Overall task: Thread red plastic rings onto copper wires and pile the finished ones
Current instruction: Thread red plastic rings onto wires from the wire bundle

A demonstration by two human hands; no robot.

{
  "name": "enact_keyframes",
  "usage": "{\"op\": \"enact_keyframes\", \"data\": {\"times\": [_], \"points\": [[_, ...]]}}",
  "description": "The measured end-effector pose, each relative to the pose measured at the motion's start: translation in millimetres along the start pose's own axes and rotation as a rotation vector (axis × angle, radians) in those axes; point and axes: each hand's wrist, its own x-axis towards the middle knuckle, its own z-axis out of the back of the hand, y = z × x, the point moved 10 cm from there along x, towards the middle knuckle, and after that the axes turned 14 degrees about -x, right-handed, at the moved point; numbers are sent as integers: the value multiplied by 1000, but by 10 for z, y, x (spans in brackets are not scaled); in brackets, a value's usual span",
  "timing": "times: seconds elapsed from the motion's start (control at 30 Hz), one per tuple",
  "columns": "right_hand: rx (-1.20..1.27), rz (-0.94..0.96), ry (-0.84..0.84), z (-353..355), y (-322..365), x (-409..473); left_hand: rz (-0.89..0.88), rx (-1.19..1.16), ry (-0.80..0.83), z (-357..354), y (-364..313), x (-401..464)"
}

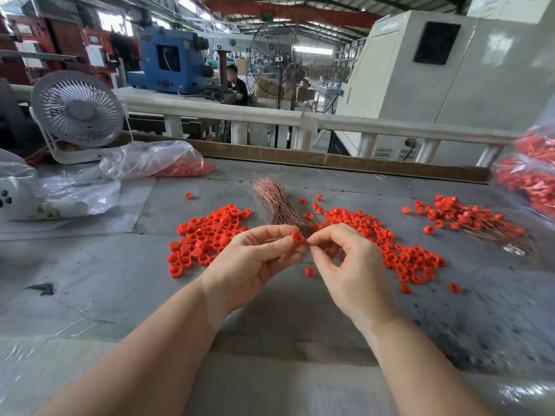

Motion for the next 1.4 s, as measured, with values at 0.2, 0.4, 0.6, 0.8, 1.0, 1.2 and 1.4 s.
{"op": "enact_keyframes", "data": {"times": [0.2,0.4,0.6,0.8,1.0,1.2,1.4], "points": [[-33,-10,13,8,-2,-5,24,-3,1,-12,24,2],[-56,-28,25,0,-14,-5,44,-16,-5,2,28,-2],[-61,-22,26,-13,-20,-7,42,-16,-20,22,27,2],[-63,-7,20,-9,-3,-6,33,2,-21,15,22,-7],[-64,-2,10,5,8,-5,38,11,-34,22,33,-9],[-59,11,-6,19,6,-4,42,5,-23,16,41,-15],[-19,67,-23,12,56,-12,40,-36,-28,27,31,-3]]}}
